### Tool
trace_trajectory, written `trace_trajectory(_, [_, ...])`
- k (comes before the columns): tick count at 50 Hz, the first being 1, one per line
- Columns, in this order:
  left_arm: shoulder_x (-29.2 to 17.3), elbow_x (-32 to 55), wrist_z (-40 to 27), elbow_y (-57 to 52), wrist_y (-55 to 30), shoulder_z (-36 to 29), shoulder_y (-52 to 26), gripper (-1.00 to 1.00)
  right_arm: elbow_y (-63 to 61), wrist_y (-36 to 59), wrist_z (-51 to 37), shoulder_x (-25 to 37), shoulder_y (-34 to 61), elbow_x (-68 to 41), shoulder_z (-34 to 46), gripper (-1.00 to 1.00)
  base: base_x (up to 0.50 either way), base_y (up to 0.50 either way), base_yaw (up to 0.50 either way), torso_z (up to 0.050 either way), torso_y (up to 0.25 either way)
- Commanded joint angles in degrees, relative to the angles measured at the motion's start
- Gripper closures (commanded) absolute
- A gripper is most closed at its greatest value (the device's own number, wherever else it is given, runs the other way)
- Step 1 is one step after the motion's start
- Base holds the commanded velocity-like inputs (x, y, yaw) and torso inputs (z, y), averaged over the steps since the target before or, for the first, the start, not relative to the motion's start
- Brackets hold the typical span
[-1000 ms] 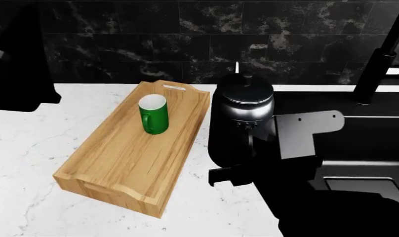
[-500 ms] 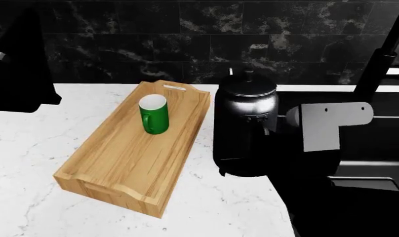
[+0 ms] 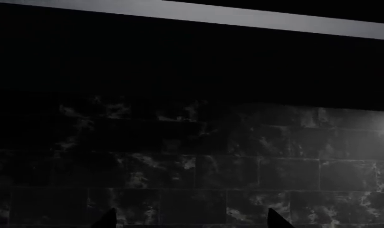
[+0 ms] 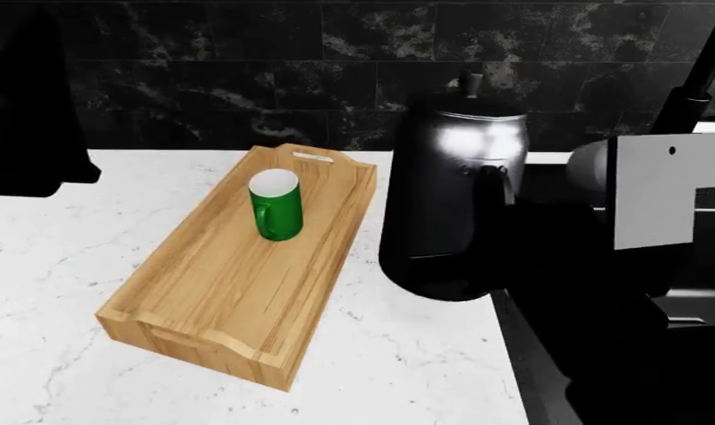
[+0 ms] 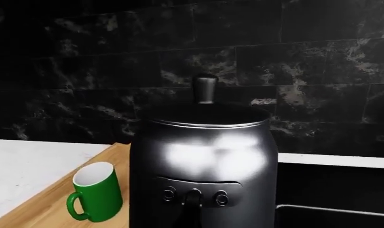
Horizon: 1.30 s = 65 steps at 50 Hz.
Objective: Pick the kettle from the counter and place it on the tray. Then pick the mug from the cabinet and place it on the tray. Then close the cabinet doors.
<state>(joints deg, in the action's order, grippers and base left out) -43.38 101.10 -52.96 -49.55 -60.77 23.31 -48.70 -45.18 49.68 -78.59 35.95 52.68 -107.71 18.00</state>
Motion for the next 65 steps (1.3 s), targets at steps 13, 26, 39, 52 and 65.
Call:
trace_trajectory(13, [-2.87,1.62,-0.52,0.46,1.31,3.26,0.62,-1.0,-5.33,-0.77,-8.79,-9.1,19.44,-9.81,10.07,1.0,0.0,0.0,0.0,0.0,0.0])
trace_trajectory(26, [-4.5,2.64,0.56,0.58,1.56,9.21,4.22,-1.0,-1.04,0.86,-3.38,-18.26,20.46,-2.27,15.8,1.0,0.0,0.0,0.0,0.0,0.0])
trace_trajectory(39, [-3.55,1.09,3.08,0.41,0.56,13.58,8.17,-1.0,3.82,1.16,8.76,-23.72,14.59,10.46,17.38,1.0,0.0,0.0,0.0,0.0,0.0])
trace_trajectory(52, [-2.32,-1.16,5.76,0.51,-0.37,16.39,10.96,-1.0,10.16,-0.43,20.22,-25.29,9.72,21.71,19.55,1.0,0.0,0.0,0.0,0.0,0.0])
trace_trajectory(65, [-1.92,-1.98,7.25,0.46,-0.68,18.65,12.99,-1.0,13.34,-2.6,25.33,-26.79,6.77,26.74,21.92,1.0,0.0,0.0,0.0,0.0,0.0])
